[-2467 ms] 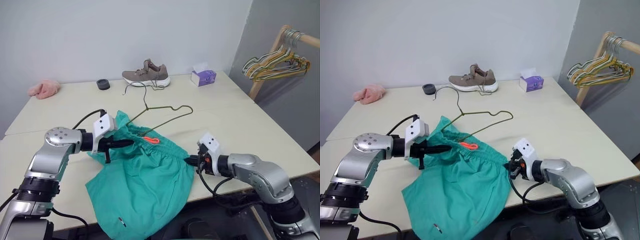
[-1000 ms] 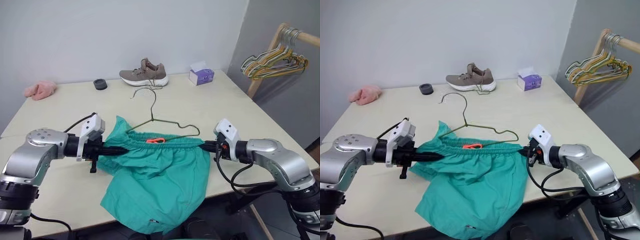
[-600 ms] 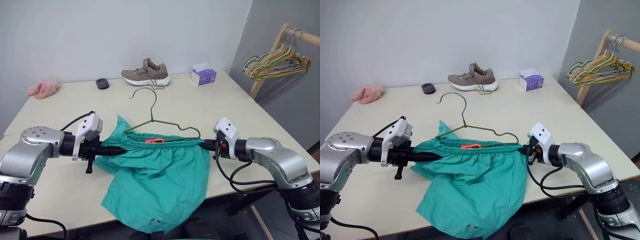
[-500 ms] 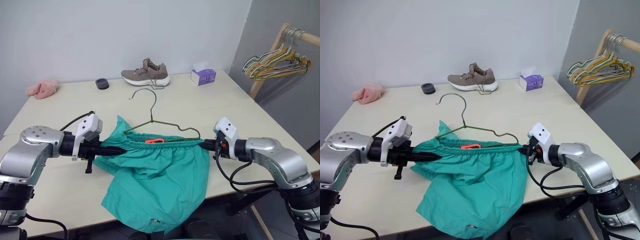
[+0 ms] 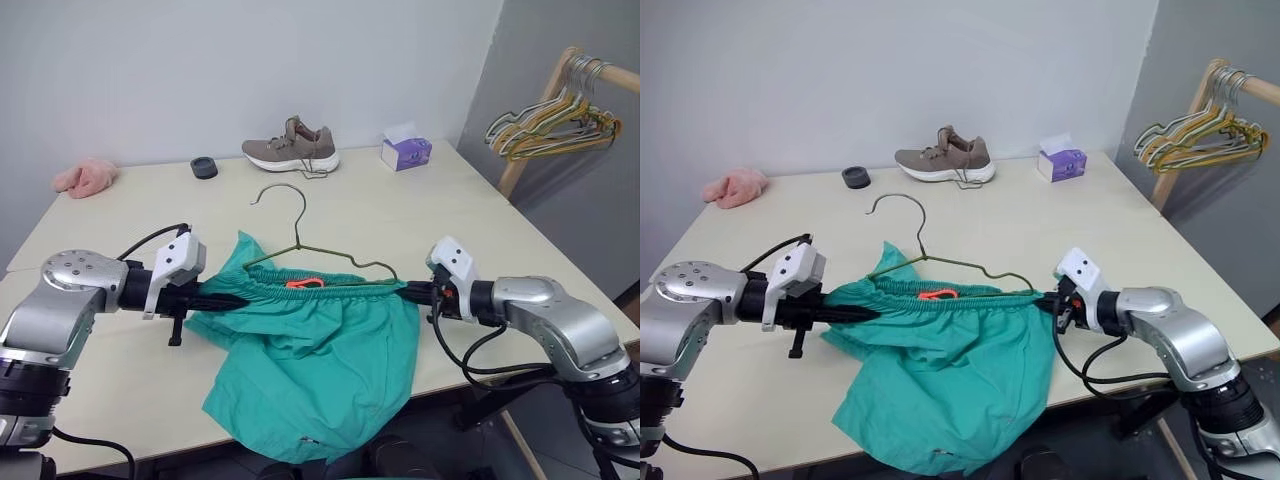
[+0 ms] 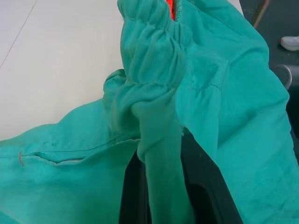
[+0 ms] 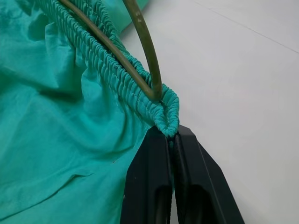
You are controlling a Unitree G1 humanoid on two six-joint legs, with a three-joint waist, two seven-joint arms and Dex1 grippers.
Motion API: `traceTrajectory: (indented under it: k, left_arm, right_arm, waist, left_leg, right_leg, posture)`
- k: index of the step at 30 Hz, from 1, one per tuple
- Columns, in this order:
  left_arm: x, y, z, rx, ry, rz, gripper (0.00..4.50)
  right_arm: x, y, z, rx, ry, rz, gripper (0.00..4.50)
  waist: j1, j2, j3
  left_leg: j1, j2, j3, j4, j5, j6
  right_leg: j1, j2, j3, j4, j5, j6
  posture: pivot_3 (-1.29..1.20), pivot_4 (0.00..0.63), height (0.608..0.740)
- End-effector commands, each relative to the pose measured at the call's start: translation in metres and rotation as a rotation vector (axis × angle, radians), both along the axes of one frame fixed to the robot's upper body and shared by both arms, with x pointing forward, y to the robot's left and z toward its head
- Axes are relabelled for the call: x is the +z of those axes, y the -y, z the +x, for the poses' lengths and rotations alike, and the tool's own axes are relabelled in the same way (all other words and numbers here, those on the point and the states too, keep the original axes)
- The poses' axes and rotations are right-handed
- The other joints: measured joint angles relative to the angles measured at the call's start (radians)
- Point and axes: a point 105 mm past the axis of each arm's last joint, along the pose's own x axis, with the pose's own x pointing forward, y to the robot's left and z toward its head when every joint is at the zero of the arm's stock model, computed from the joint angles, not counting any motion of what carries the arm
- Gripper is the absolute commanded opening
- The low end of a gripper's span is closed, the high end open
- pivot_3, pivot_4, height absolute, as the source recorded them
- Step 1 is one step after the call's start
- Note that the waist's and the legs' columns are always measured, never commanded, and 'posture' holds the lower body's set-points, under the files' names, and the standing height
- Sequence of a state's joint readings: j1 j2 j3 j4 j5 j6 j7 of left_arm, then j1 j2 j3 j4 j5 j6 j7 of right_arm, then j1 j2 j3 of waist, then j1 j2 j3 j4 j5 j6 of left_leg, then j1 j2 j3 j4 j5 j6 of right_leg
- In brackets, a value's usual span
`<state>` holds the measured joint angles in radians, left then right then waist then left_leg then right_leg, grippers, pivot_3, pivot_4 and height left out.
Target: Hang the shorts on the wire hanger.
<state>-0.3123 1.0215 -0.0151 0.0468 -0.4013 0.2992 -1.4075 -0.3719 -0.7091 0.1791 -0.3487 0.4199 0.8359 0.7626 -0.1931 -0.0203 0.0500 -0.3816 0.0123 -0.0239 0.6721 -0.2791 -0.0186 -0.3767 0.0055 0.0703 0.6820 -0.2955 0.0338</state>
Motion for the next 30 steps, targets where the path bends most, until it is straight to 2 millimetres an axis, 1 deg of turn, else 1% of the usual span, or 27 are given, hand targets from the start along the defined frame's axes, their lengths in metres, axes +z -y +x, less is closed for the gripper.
traceTrajectory:
  k: [1,6,12,15,17,20,23,28,30]
  left_arm:
    - [-0.001,-0.027,0.002,0.082,0.009,0.121,0.00]
    - [-0.004,-0.034,0.006,0.097,0.044,0.166,0.00]
    - [-0.003,-0.037,0.014,0.132,0.088,0.169,0.00]
    - [-0.004,-0.039,0.016,0.144,0.094,0.171,0.00]
    - [-0.005,-0.039,0.015,0.140,0.087,0.173,0.00]
    - [-0.009,-0.036,0.009,0.110,0.049,0.176,0.00]
    - [-0.013,-0.037,0.004,0.092,0.025,0.199,0.00]
    - [-0.017,-0.041,-0.001,0.088,-0.001,0.228,0.00]
    - [-0.018,-0.041,-0.003,0.088,-0.013,0.225,0.00]
  right_arm:
    - [0.012,0.021,0.009,-0.079,0.054,-0.049,0.02]
    - [0.016,0.022,0.006,-0.060,0.050,-0.051,0.02]
    - [0.027,0.018,-0.001,-0.017,0.050,-0.023,0.02]
    - [0.028,0.019,-0.004,-0.011,0.052,-0.017,0.02]
    - [0.029,0.019,-0.005,-0.010,0.054,-0.018,0.02]
    - [0.032,0.016,-0.004,-0.010,0.074,-0.022,0.02]
    - [0.036,0.016,0.000,-0.018,0.089,-0.027,0.02]
    - [0.041,0.024,0.004,-0.034,0.105,-0.048,0.02]
    - [0.041,0.030,0.009,-0.068,0.115,-0.059,0.02]
  waist:
    - [0.000,0.000,0.000]
    - [0.000,0.000,0.000]
    - [0.000,0.000,0.000]
    - [0.000,0.000,0.000]
    - [0.000,0.000,0.000]
    - [-0.001,0.000,0.000]
    - [-0.001,0.000,0.000]
    - [-0.001,0.000,0.000]
    - [-0.001,0.000,0.000]
  left_leg:
    - [0.000,0.000,0.000,0.000,0.000,0.000]
    - [0.000,0.000,0.000,0.000,0.000,0.000]
    - [0.000,0.000,0.000,0.000,0.000,0.000]
    - [0.000,0.000,0.000,0.000,0.000,0.000]
    - [0.000,0.000,0.000,0.000,0.000,0.000]
    - [0.000,0.000,0.000,0.000,0.000,0.000]
    - [0.000,0.000,0.000,0.000,0.000,0.000]
    - [0.000,0.000,0.000,0.000,0.000,0.000]
    - [0.000,0.000,0.000,0.000,0.000,0.000]
  right_leg:
    - [0.000,0.000,0.000,0.000,0.000,0.000]
    - [0.000,0.000,0.000,0.000,0.000,0.000]
    - [0.000,-0.001,0.000,0.000,0.000,0.000]
    - [0.000,-0.001,0.000,0.000,0.000,0.000]
    - [0.000,-0.001,0.000,0.000,0.000,0.000]
    - [0.000,-0.002,0.000,0.000,0.000,0.000]
    - [0.000,-0.002,0.000,0.000,0.000,0.000]
    - [0.000,-0.002,0.000,0.000,0.000,0.000]
    - [0.000,-0.002,0.000,0.000,0.000,0.000]
  posture:
    - [-0.18,0.000,0.740]
    - [-0.18,0.000,0.740]
    - [-0.18,0.000,0.740]
    - [-0.18,0.000,0.740]
    - [-0.18,0.000,0.740]
    - [-0.18,0.000,0.740]
    - [-0.18,0.000,0.740]
    - [-0.18,0.000,0.740]
    - [-0.18,0.000,0.740]
